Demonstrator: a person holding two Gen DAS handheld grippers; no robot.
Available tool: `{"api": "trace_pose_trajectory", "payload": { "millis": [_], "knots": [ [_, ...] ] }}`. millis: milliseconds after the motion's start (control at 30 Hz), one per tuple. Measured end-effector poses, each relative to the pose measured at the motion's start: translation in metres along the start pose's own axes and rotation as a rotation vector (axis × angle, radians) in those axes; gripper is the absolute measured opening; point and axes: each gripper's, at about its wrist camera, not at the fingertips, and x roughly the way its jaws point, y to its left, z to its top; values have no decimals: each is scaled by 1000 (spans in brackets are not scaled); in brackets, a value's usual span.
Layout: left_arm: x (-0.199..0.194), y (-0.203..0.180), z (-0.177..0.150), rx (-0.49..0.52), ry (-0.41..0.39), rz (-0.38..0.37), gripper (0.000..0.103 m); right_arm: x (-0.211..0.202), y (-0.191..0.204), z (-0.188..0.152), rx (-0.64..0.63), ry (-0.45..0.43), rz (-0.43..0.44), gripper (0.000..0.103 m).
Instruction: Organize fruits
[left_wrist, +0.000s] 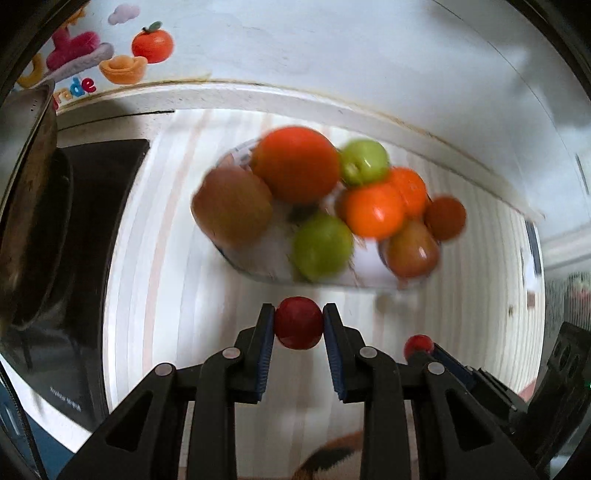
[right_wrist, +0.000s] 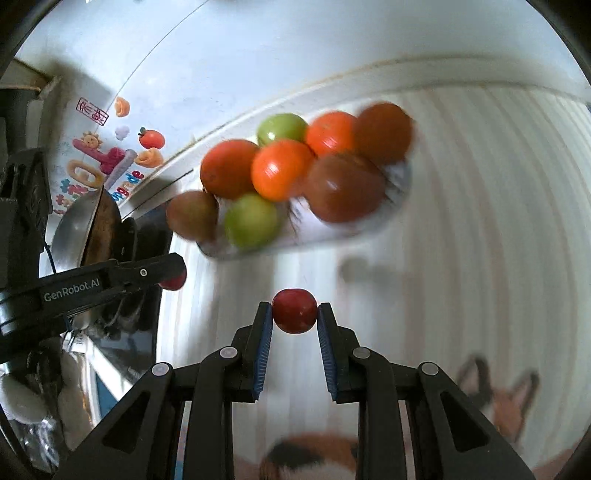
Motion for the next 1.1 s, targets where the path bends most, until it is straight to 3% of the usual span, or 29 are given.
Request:
{"api": "trace_pose_trajectory", "payload": {
  "millis": [267, 600, 633, 733, 767, 800, 867, 933, 1000, 1100],
  "knots": [
    [21, 20, 32, -28, 14, 0, 24, 47, 18, 39, -58, -28, -38, 27],
    [32, 21, 42, -31, 41, -5, 25, 72, 24, 48, -76, 4, -50, 28],
    [32, 21, 43, -36, 44, -4, 26, 72, 24, 49, -73, 2, -52, 30],
    [29, 20, 43, -39, 51, -5, 30, 71, 24, 49, -68, 12, -44, 58],
    [28, 20, 43, -42, 47, -4, 31, 70, 24, 49, -67, 15, -33, 63],
    [25, 21, 44, -45, 45, -2, 36, 68, 27, 48, -70, 16, -37, 65],
    [18, 23, 44, -55, 35, -5, 47, 61, 31, 47, -70, 14, -44, 82],
    [6, 25, 42, -54, 13, 10, 68, 47, 32, 45, -50, 7, -44, 88],
    [-5, 25, 38, -35, -9, 36, 81, 33, 30, 43, -40, 6, -76, 92],
    [-19, 23, 27, -3, -30, 97, 90, 11, 26, 39, -27, 2, -140, 96]
  ]
}}
